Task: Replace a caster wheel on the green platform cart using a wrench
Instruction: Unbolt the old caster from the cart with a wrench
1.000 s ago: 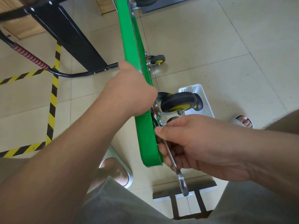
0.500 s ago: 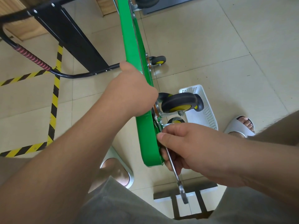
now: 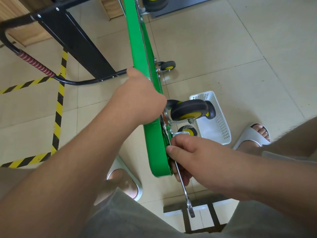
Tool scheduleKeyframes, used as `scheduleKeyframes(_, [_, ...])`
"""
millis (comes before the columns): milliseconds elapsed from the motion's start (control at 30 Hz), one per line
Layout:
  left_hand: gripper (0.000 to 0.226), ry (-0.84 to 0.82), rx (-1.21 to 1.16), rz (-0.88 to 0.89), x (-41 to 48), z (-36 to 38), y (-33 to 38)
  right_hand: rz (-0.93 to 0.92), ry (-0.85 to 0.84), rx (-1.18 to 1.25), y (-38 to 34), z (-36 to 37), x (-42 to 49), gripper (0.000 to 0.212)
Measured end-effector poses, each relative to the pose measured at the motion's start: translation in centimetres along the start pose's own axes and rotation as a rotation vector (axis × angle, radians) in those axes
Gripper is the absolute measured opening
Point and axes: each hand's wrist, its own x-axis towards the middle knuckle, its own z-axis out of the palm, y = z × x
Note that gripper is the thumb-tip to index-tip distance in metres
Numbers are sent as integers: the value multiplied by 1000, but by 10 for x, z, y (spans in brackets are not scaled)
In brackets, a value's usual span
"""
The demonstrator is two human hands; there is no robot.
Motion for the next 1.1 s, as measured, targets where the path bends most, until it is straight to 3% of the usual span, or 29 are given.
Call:
scheduleKeyframes(700, [41, 3, 7, 4, 2, -1, -3, -343, 139, -420, 48, -1, 42, 10])
scheduleKeyframes(900, [41, -16, -18, 11, 2, 0, -5, -237, 69, -444, 46, -7, 34, 16])
scheduleKeyframes(1100, [42, -10, -7, -3, 4, 1, -5, -104, 17, -276, 36, -14, 18, 22])
